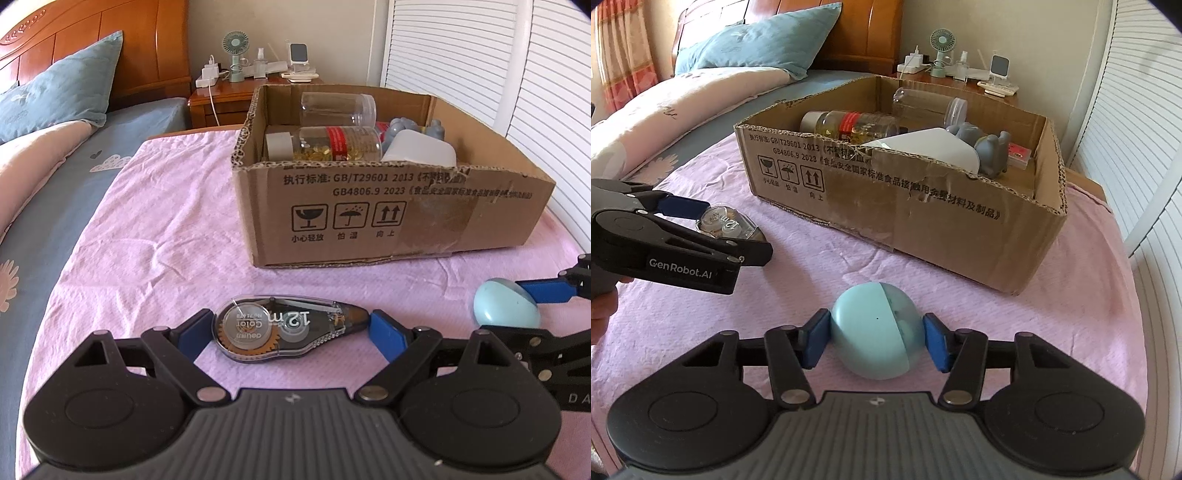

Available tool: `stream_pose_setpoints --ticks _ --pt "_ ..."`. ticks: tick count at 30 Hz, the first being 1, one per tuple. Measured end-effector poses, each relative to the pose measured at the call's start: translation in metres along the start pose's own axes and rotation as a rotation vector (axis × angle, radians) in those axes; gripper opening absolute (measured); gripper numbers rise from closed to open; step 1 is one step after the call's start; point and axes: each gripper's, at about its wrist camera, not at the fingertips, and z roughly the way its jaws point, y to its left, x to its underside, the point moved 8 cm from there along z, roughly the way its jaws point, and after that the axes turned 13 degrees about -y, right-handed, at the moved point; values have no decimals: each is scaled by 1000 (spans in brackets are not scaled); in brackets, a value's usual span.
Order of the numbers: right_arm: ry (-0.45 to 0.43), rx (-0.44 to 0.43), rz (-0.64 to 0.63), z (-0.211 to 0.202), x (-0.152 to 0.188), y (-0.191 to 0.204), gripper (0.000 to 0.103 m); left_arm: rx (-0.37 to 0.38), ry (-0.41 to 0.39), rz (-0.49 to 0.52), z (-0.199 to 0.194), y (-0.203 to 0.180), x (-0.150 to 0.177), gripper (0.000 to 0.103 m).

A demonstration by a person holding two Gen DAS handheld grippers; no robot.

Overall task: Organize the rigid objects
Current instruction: 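Hold the tape dispenser in the left gripper while the right grasps the mint-green case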

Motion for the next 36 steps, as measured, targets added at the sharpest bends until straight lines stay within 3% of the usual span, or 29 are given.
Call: stream_pose_setpoints --ticks 26,32,33,36 --pt "26 -131 -155 1 -3 7 61 -23 14 -19 3 0 -1 90" --pt "67 -95 -112 3 2 1 93 -23 14 -23 3 0 -1 90" --pt "91 -101 -88 5 5 0 103 -23 14 -23 2 1 -1 90" --pt "90 -106 -64 4 10 -1 103 -23 13 -25 2 1 0 90"
